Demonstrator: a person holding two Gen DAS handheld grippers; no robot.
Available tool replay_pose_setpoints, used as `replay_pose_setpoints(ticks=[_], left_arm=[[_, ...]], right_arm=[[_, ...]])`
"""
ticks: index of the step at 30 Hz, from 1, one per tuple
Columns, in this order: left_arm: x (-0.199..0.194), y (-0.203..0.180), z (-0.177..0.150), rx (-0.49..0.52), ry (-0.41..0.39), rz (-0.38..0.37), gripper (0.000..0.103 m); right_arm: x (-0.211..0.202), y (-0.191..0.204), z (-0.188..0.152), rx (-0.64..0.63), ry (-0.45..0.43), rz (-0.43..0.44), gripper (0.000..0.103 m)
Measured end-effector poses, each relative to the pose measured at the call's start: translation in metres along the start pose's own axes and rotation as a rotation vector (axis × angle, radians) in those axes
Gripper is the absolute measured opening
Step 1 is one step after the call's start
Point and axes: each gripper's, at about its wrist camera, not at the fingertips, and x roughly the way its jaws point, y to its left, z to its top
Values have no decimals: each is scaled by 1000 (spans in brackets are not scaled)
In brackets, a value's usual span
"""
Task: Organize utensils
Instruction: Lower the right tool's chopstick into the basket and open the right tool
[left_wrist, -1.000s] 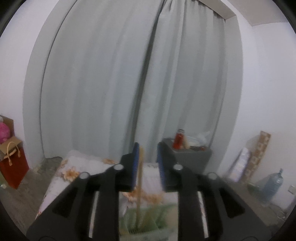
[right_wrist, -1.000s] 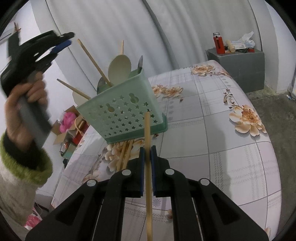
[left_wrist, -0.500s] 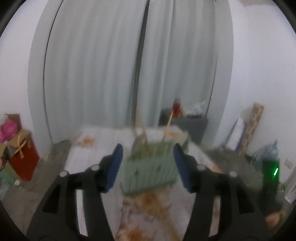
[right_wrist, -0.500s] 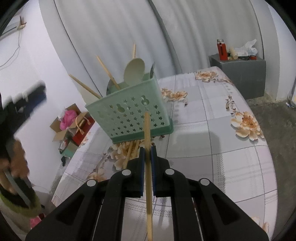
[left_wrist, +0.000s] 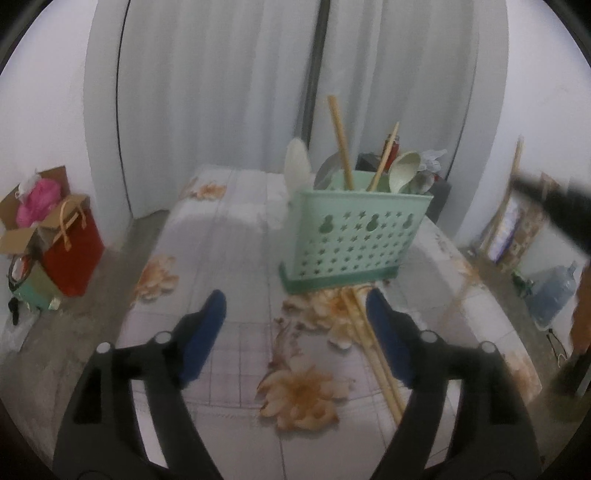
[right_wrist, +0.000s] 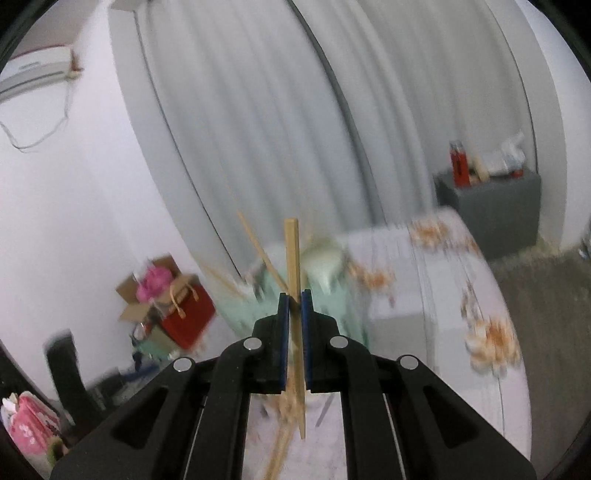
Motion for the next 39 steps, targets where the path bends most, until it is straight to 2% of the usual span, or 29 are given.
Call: replay_pose_setpoints(ticks=[9,15,27,30,31,34,35,38,39], left_arm=[[4,28,-3,-70,3,45,79],[9,43,-3,-123,10,57,79],[12,56,-9,-165,23,77,79],[13,58,-10,-173,28,82,79],[13,59,-10,-176,30,81,79],[13,58,-11,-173,32,82,79],[13,57,-11,-168,34,83,79],[15,56,-13,-163,43,86,79],[16,55,-13,-164,46,87,79]], right_arm=[[4,48,80,-141,-178,50,7],[24,63,100,-172,-217,61,7],[99,45,75,-135,-138,-15,7],[116,37,61,-130,-59,-31,7],[124,32,55,-126,-1,-37,7],[130,22,42,-128,88,-87,8],[127,19,39,-128,98,-100,10],[106,11,35,-120,74,-130,36],[98,11,33,-120,61,-136,37]])
